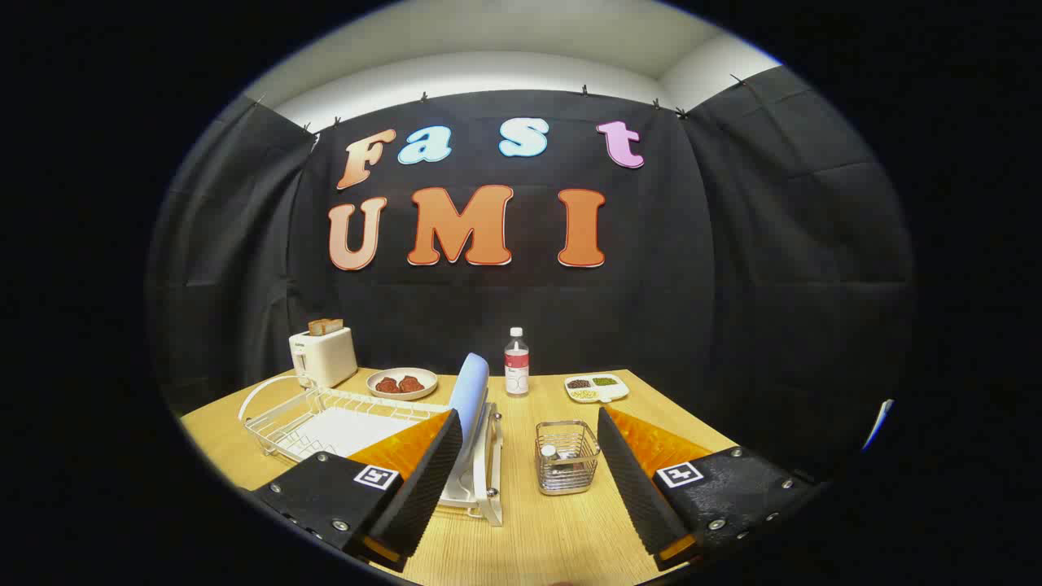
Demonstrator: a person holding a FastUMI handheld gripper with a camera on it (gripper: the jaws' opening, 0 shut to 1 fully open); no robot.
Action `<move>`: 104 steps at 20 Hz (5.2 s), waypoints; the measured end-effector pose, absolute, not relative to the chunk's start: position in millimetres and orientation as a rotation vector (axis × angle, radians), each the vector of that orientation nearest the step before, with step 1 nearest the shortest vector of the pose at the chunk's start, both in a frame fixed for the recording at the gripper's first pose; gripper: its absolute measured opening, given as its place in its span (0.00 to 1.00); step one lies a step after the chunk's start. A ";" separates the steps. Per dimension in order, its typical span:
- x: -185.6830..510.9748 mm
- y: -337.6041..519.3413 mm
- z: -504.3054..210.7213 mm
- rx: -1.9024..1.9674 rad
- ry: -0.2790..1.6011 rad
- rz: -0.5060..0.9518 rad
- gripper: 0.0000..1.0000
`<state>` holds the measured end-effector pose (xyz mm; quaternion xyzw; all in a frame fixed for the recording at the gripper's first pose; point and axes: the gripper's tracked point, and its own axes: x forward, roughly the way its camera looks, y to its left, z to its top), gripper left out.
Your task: Take the plate from the dish rack, then take the spoon from the basket and place it into the plate.
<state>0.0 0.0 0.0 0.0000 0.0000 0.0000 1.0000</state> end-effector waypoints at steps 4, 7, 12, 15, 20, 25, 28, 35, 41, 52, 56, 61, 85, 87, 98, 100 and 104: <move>1.1 3.0 1.8 0.020 0.014 -0.006 0.99; 4.4 5.6 0.7 0.021 0.031 -0.012 0.99; 8.2 10.7 3.6 0.012 0.031 -0.022 0.99; 11.7 14.7 -0.4 0.009 0.046 -0.026 0.99; 15.6 18.1 1.6 0.007 0.056 -0.038 0.99; 31.0 29.6 26.9 0.012 0.060 -0.045 0.99; 53.0 37.4 34.9 -0.017 0.096 -0.051 0.99; 108.9 63.4 17.3 0.015 0.224 -0.051 0.99; 139.1 64.6 -30.0 -0.016 0.367 -0.094 0.96; 153.2 61.0 -52.8 -0.057 0.452 -0.171 0.28; 151.7 63.7 -49.7 -0.060 0.443 -0.176 0.24; 151.9 65.7 -32.0 -0.098 0.414 -0.190 0.24; -15.4 117.3 -17.0 0.063 0.333 0.086 0.24; -34.8 120.5 -30.7 0.099 0.342 0.110 0.24; -77.8 121.3 -140.3 0.487 0.481 0.136 0.24; -74.1 121.4 -154.9 0.567 0.500 0.131 0.24; -72.4 125.9 -178.5 0.710 0.540 0.139 0.24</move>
